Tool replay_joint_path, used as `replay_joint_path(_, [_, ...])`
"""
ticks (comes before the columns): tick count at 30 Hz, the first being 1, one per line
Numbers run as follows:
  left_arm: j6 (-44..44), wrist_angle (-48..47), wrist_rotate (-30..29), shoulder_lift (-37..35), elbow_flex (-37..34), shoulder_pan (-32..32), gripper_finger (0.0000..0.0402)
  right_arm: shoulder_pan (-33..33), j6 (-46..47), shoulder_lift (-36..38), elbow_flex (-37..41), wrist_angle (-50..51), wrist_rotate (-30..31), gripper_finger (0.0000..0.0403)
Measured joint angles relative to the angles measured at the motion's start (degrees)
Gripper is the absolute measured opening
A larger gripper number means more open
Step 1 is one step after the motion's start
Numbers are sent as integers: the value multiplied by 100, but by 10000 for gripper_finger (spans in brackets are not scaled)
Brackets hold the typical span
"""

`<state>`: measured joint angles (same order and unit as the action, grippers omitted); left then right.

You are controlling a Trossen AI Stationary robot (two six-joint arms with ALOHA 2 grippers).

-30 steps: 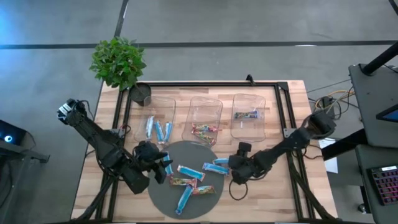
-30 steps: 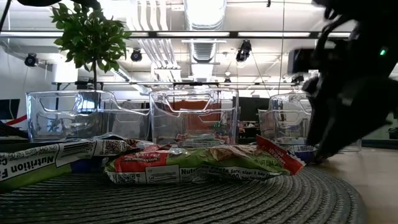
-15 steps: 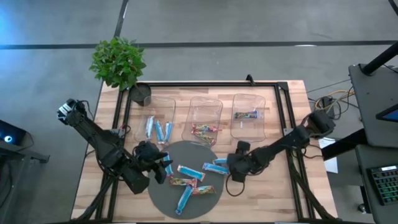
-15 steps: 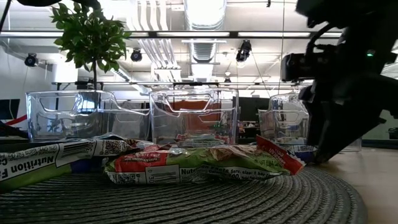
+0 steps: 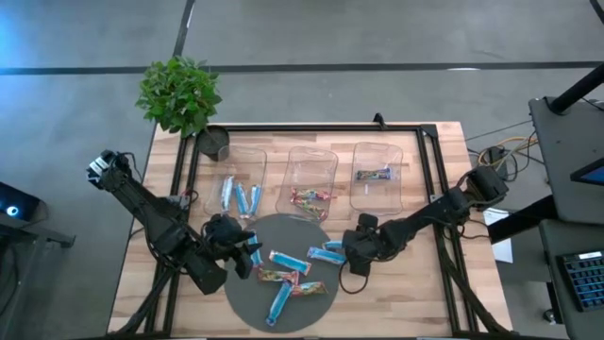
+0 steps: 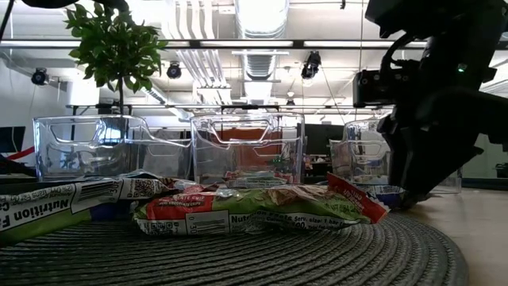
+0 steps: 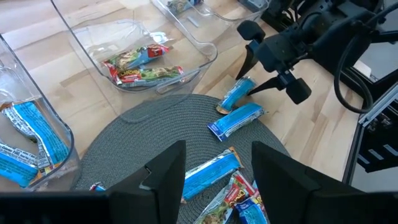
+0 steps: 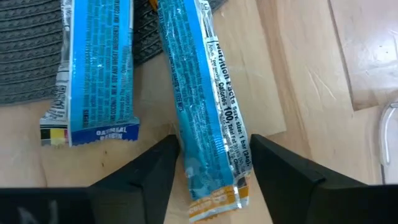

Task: Pick and place Granola Bars by type
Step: Put the yellow granola bar into the left transparent bin

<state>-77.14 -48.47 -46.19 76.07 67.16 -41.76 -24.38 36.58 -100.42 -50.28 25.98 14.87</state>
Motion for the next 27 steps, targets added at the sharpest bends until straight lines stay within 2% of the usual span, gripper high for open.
replay_joint_path(8, [-39, 9, 0, 0, 0, 0, 165, -4, 47, 31, 3, 1, -42, 94])
replay_joint_path(11, [-86, 9, 0, 0, 0, 0, 165, -11, 349, 171, -2, 28, -41, 72])
replay_joint_path(18, [-186, 26, -74, 0, 0, 6, 165, -24, 383, 917, -272, 69, 68, 67])
replay_joint_path(22, [-1224, 45, -186, 0, 0, 171, 165, -22, 181, 1089, -652, 111, 107, 67])
replay_joint_path(24, [-1802, 106, -27, -2, 0, 379, 165, -22, -102, 1108, -944, 64, 142, 67])
replay_joint_path(27, [-1816, 541, 270, 43, -2, 708, 165, -11, -520, 939, -1381, 83, 169, 67])
